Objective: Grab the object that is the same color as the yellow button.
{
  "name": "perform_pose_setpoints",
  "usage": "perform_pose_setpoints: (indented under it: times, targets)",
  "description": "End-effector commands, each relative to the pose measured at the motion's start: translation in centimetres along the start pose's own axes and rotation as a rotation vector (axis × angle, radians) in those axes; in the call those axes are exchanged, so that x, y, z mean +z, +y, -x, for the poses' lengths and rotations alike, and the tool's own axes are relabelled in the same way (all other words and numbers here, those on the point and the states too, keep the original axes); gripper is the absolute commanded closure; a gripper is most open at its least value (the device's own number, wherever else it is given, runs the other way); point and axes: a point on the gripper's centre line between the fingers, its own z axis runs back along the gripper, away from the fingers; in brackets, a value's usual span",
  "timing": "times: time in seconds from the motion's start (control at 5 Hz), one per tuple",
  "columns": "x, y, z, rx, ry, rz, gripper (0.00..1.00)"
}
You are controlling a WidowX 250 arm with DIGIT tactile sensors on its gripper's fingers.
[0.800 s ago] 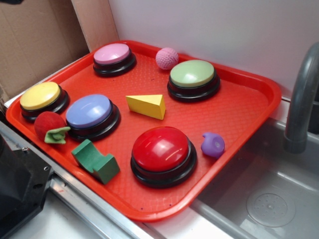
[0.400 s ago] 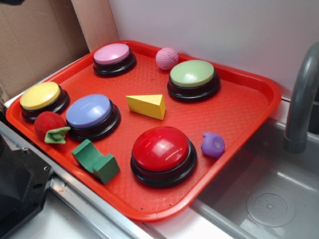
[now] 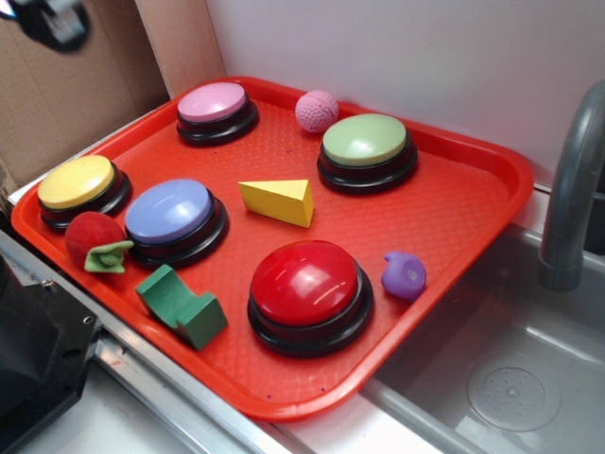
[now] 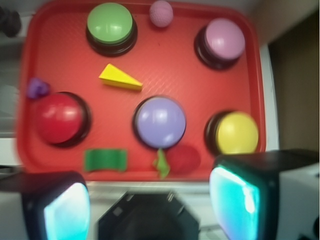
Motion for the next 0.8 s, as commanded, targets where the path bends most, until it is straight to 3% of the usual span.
perform_pose_setpoints:
  times: [0.0,0.2,0.4,0.6]
  targets:
    - [-5.8,-0.2,-4.0,-0.413,-0.166,0.045,0.00]
    - [-9.5,-0.2,-5.6,-0.490,-0.202,0.091,0.00]
    - [-13.6,-0.9,-6.8,-0.602,-0.179,0.156,0.00]
    - [-16.4,-1.6,-8.0,-0.616,-0.165,0.143,0.00]
